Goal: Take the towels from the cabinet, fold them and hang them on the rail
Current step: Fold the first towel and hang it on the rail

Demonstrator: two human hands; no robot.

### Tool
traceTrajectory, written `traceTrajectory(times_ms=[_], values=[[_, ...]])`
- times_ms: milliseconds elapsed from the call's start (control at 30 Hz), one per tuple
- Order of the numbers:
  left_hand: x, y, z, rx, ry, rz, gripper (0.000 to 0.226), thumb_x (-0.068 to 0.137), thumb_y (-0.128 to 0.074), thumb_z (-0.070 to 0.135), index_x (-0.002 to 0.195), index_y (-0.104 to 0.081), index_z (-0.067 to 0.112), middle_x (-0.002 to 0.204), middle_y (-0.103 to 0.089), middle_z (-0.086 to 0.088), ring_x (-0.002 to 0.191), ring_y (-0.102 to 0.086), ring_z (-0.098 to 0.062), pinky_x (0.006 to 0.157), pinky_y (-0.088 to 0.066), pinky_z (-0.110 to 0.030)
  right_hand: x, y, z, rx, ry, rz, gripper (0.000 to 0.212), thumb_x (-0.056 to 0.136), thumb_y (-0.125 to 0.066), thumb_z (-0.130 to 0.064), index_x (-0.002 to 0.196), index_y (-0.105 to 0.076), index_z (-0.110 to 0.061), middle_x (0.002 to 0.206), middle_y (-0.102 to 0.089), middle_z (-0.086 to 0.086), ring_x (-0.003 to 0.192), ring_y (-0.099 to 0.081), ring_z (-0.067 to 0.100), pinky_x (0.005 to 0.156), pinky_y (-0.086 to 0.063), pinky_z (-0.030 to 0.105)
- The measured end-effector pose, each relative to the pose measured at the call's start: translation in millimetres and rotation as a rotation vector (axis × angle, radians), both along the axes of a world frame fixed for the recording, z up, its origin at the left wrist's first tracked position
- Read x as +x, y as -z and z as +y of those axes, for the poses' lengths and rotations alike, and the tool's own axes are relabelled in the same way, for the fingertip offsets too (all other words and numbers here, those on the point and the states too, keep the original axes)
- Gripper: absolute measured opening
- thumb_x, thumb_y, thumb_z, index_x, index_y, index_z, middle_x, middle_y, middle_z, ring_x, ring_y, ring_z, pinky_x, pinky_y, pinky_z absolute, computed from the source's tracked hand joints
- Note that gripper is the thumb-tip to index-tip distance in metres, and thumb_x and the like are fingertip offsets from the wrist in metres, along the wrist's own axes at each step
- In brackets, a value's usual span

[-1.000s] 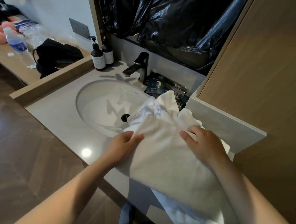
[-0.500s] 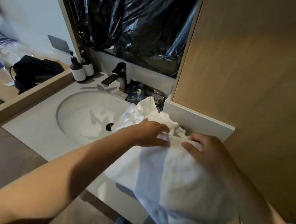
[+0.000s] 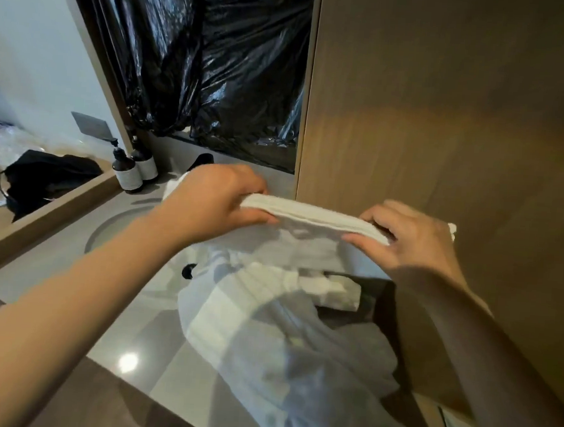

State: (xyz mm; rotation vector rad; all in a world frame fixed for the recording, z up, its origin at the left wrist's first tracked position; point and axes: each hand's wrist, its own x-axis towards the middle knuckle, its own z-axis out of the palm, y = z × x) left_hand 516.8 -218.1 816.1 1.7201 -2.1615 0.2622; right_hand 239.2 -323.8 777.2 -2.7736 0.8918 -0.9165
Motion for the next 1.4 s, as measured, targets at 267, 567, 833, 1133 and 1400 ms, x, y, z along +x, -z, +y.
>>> traceTrajectory(times_ms=[267, 567, 833, 1133, 1400], values=[[-19, 114, 56, 0.452, -0.026, -0.06, 0.039, 0.09, -0.052, 0.058, 0.095, -0.068, 0.023, 0.091, -0.06, 0.002, 0.081, -0.058, -0.016, 0.071, -0.043, -0.025, -23, 102, 82, 0.269, 0.105, 0.074, 0.014, 0.08, -0.075, -0.037, 0.084, -0.074, -0.024, 0.079, -0.06, -0.012, 0.074, -0.053, 0.008, 0.065, -0.044, 0.018], [-18, 171, 99, 0.681, 0.176, 0.23, 0.058, 0.079, -0.07, 0.054, 0.128, -0.045, 0.036, 0.097, -0.065, 0.014, 0.079, -0.058, -0.001, 0.075, -0.052, -0.017, -10, 156, 179, 0.678, 0.525, -0.179, 0.026, 0.087, -0.07, -0.023, 0.112, -0.069, -0.029, 0.108, -0.056, -0.019, 0.089, -0.058, -0.002, 0.078, -0.045, 0.007], [-19, 133, 36, 0.379, 0.178, 0.4, 0.024, 0.089, -0.06, 0.046, 0.096, -0.067, 0.023, 0.095, -0.062, 0.003, 0.084, -0.056, -0.012, 0.079, -0.05, -0.033, 24, 164, 211, 0.839, 0.757, -0.614, 0.027, 0.094, -0.061, -0.03, 0.071, -0.066, -0.018, 0.069, -0.061, -0.009, 0.071, -0.058, 0.009, 0.07, -0.043, 0.027], [-43, 159, -53, 0.664, -0.068, 0.007, 0.084, 0.08, -0.039, 0.08, 0.146, -0.025, 0.03, 0.149, -0.032, -0.01, 0.135, -0.032, -0.036, 0.109, -0.027, -0.052, 31, 145, 150, 1.268, 1.148, -0.729, 0.07, 0.088, -0.046, -0.068, 0.062, -0.066, -0.006, 0.069, -0.072, 0.013, 0.077, -0.071, 0.03, 0.087, -0.056, 0.044], [-50, 175, -60, 0.77, 0.034, -0.071, 0.118, 0.048, -0.045, 0.098, 0.147, -0.016, 0.04, 0.157, -0.018, -0.005, 0.144, -0.012, -0.031, 0.111, -0.003, -0.065, 38, 146, 134, 1.127, 1.143, -0.684, 0.031, 0.089, -0.061, -0.03, 0.085, -0.066, 0.0, 0.096, -0.071, 0.021, 0.097, -0.065, 0.037, 0.091, -0.051, 0.044]])
